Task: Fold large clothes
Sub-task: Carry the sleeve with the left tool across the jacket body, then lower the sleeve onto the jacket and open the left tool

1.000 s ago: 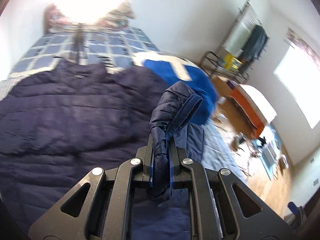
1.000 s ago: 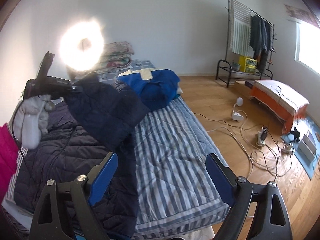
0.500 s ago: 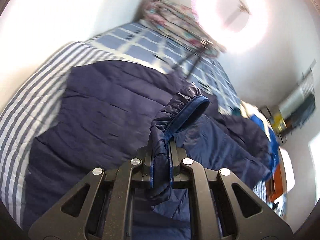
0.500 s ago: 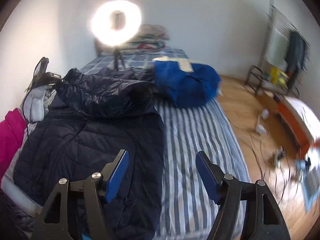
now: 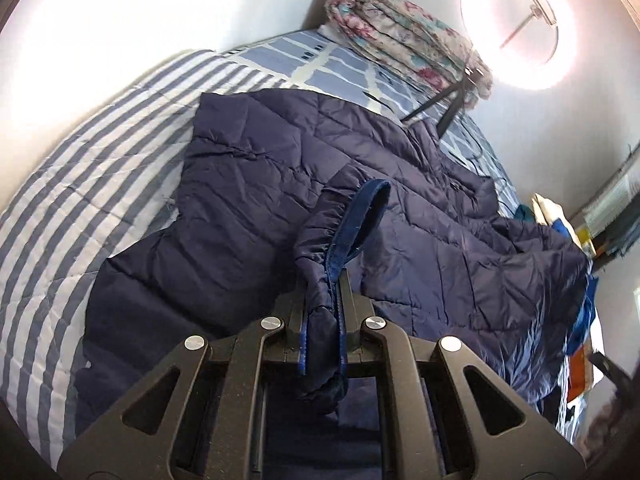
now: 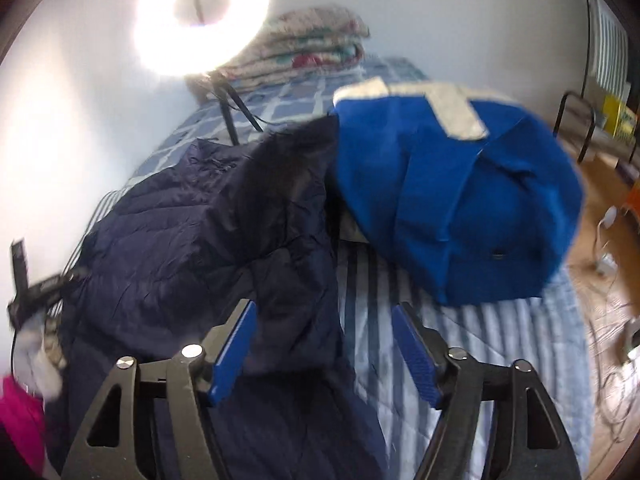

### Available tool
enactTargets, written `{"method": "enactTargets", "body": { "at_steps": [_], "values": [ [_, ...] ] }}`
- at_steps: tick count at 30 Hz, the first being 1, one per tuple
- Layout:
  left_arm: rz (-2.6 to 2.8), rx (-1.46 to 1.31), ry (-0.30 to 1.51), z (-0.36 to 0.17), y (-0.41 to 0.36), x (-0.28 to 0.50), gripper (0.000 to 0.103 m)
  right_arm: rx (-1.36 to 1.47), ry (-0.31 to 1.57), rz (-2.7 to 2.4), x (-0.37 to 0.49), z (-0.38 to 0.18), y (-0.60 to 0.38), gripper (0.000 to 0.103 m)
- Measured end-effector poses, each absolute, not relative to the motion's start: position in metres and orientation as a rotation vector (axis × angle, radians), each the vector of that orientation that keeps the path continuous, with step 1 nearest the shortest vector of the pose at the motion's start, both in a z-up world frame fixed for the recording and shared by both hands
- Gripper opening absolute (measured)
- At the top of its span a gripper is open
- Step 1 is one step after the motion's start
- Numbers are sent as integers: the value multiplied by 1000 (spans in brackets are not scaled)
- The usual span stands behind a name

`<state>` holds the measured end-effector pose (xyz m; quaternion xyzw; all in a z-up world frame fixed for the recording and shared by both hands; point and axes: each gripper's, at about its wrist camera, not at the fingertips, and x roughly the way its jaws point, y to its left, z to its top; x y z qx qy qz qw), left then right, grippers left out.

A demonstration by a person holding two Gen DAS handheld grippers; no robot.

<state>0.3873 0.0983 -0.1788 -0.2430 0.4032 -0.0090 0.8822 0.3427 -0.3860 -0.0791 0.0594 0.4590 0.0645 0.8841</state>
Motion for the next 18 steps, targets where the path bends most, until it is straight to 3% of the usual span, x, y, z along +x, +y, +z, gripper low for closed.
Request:
{"method": "enactTargets", "body": {
  "at_steps": [2,3,4,5,7,8,10,17,18],
  "values": [
    [-45,-509,832,-178,98,388,9,136,980,116,364,-97,-383,75],
    [-63,-508,828,-177,97,389,9,141,983,114,369,-101,-381,62],
    [-77,-503,826,-176,96,391,9,150,989,132,376,-106,-377,29],
    [-89,-489,825,-176,94,395,9,156,1003,148,381,-109,-374,12],
    [-98,-470,828,-173,91,400,11,109,997,105,386,-107,-367,0],
    [-104,-454,828,-172,88,404,19,70,977,77,386,-104,-365,0],
    [-70,-409,836,-171,85,411,48,-6,923,-31,387,-94,-368,0],
    [-60,-317,906,-180,81,433,49,51,898,-71,387,-92,-399,0],
    [-62,-308,912,-182,82,434,49,64,894,-26,382,-90,-398,11]
  ]
}}
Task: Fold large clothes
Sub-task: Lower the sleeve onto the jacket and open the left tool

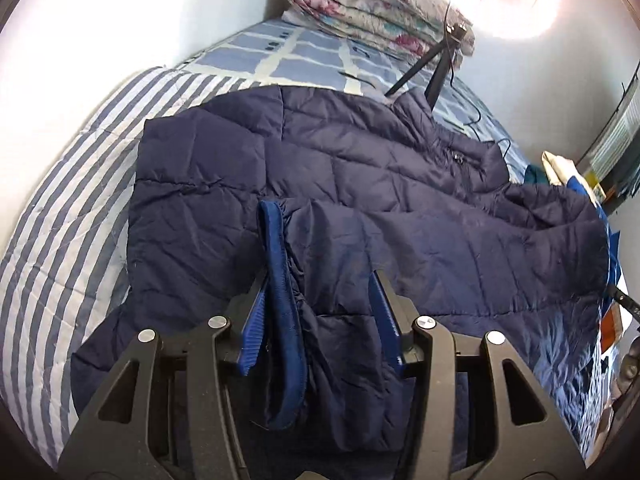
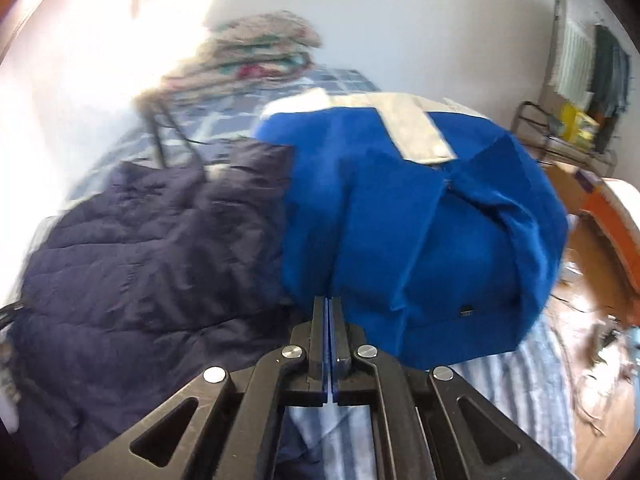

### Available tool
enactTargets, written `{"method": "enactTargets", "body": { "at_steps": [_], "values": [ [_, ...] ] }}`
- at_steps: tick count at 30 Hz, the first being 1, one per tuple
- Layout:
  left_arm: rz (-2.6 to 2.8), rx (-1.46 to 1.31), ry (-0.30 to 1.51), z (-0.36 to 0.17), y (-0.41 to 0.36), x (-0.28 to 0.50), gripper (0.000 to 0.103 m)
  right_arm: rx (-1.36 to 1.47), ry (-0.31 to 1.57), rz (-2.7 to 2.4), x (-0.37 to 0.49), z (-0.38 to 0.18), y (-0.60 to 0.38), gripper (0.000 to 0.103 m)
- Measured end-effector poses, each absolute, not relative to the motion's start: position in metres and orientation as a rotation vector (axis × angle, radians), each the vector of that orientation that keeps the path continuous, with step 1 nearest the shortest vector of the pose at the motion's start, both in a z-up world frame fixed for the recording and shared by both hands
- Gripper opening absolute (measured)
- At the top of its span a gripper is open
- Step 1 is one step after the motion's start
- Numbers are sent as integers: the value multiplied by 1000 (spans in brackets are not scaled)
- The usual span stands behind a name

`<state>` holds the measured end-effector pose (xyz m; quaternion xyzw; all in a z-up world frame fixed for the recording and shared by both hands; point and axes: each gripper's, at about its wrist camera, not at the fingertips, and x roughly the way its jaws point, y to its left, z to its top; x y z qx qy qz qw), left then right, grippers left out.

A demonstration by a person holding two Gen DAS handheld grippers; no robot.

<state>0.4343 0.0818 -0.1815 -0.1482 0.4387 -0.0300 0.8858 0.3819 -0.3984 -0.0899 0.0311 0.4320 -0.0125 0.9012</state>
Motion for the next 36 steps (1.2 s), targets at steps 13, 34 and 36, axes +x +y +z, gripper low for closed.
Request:
{"method": "enactTargets", "body": {
  "at_steps": [13,34,36],
  "values": [
    [-66,-149,835,-160,70,451,5,-77,890,-49,399,-113,-355,0],
    [9,-98,799,-95,87,412,36,-5,822,-34,343,-51,-381,38],
    [-14,-102,794,-76,95,382,39,-10,790,-15,319,-33,-381,46]
  ]
}}
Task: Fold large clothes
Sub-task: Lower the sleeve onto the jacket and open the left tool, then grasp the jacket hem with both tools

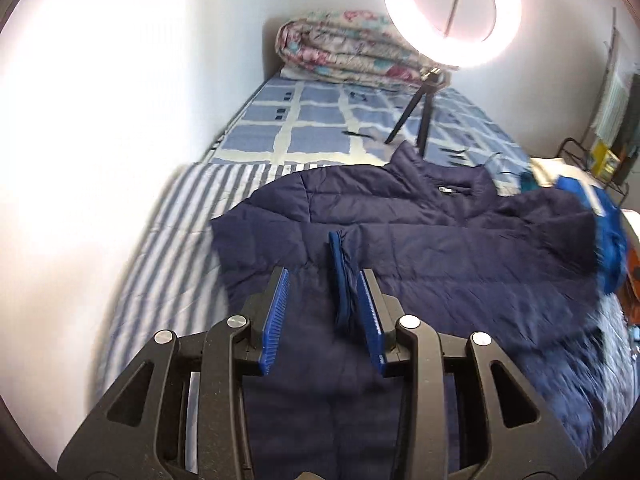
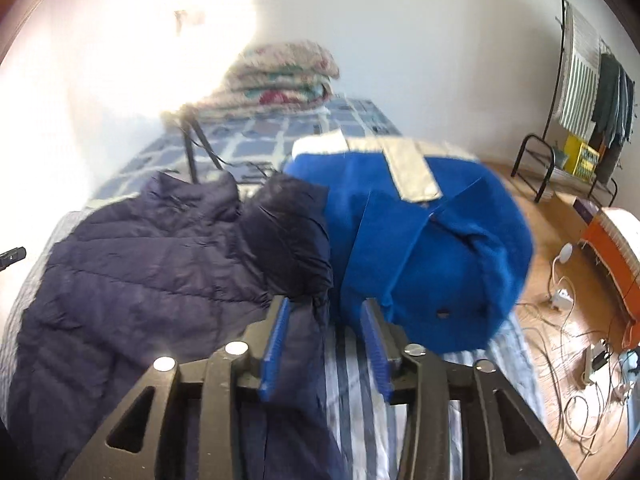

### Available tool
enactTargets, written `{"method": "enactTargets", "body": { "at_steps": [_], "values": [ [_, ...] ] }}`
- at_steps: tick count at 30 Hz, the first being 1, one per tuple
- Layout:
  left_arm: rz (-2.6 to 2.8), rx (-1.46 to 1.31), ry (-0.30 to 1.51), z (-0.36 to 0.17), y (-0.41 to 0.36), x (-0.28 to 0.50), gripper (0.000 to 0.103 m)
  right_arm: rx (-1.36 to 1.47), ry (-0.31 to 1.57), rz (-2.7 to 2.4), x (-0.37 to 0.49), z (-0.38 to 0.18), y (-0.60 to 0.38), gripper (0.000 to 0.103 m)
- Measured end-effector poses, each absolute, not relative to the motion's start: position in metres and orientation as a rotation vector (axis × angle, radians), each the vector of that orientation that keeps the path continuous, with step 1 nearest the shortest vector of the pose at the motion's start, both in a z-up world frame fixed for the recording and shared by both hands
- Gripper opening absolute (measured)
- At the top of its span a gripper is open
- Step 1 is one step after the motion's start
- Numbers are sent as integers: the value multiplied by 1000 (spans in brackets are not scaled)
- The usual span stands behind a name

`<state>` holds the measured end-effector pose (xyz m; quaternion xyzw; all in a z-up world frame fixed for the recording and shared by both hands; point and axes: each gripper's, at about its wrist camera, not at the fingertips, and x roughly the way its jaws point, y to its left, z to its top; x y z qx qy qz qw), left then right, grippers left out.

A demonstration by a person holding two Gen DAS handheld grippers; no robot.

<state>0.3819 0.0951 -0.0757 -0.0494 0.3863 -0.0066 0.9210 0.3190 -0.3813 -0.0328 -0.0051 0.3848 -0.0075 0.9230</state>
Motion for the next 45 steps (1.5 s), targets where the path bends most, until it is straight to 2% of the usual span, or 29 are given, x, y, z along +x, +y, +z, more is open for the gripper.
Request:
{"method": "enactTargets", "body": {
  "at_steps": [3,5,7,10,18,23,32,42,44,45],
  "values": [
    [-48,-132,795,-53,109,333,54,-21,737,16,279,-6,-382,55],
    [-67,-148,805,-43,119,298,57,-9,689,35,247,13,-385,60],
    [-90,-153,817,-36,127,266,61,14,651,54,218,29,-390,73],
    [-98,-142,836,-33,137,208,68,25,632,73,175,47,-398,74],
    [-124,-272,992,-81,165,87,68,88,741,140,73,36,-417,74],
    [-142,-395,1091,-124,178,50,68,157,839,155,35,6,-430,74],
    [-161,-554,1212,-185,182,29,68,246,1028,149,-8,-69,-432,74],
    [-204,-539,1246,-200,166,19,68,328,1201,182,-15,-129,-421,74],
    [-202,-527,1247,-200,165,18,64,363,1226,191,-16,-136,-422,74],
    [-206,-520,1251,-201,163,20,58,379,1231,198,-18,-137,-423,73]
  ]
}}
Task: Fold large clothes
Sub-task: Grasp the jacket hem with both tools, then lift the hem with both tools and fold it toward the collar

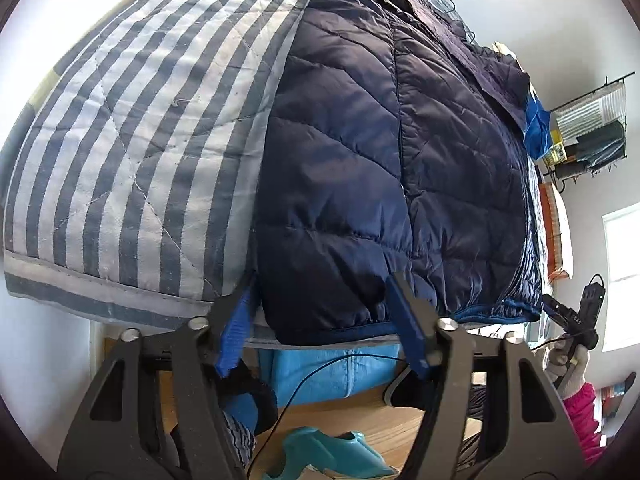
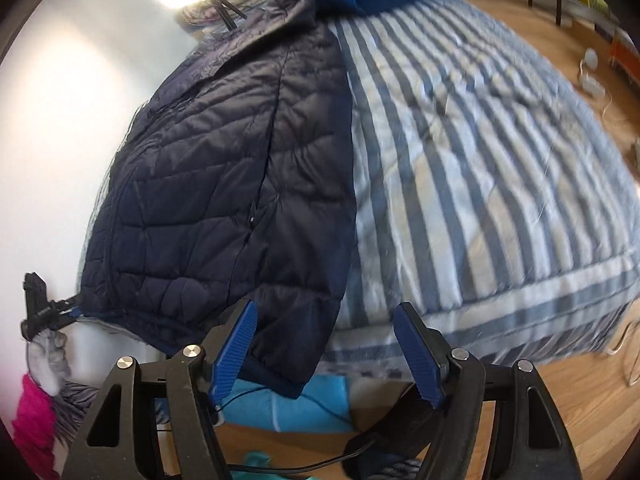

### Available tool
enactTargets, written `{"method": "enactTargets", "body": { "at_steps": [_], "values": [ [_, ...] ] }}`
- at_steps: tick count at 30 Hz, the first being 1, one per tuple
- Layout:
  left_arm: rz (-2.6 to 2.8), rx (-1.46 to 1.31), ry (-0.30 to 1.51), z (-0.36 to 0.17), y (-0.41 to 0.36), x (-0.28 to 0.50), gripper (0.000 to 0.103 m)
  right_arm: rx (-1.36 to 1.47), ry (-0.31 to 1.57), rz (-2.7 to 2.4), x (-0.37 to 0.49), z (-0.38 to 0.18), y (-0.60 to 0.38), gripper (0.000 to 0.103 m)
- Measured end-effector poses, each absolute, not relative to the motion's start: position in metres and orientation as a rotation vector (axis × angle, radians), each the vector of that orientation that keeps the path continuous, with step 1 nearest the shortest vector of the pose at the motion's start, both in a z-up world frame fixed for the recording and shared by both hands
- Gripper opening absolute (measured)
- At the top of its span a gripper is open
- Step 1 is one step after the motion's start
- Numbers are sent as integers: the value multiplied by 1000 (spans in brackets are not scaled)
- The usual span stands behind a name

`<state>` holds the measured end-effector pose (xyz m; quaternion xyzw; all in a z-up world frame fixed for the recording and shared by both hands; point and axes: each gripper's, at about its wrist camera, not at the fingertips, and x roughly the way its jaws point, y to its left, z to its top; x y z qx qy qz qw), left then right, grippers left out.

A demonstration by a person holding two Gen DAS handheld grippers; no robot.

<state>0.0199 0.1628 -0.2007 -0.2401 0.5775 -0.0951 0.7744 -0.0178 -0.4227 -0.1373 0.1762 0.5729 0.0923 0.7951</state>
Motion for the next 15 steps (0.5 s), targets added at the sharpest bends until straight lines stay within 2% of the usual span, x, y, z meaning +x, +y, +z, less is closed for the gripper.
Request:
{"method": "enactTargets", "body": {
  "at_steps": [2,4,5,6,7,11,12,15],
  "values": [
    [-213,-516,1254,-201,162,20,50,400,1239,218,-20,-139,-422,72],
    [-216,-531,1258,-203,162,20,27,425,1257,246,-23,-142,-418,67],
    [-224,-547,1259,-204,162,20,24,439,1269,263,-23,-145,-416,65],
    [-236,-560,1258,-204,162,20,17,448,1278,278,-23,-147,-412,57],
    [-241,-561,1254,-203,162,20,13,458,1288,303,-23,-148,-409,45],
    [-252,-560,1196,-189,160,16,8,456,1281,362,-20,-142,-398,9],
    [-254,-572,1170,-182,162,14,8,435,1262,352,-20,-136,-398,4],
    [-260,-603,1081,-157,169,5,7,436,1161,332,-22,-109,-407,2]
  ]
}}
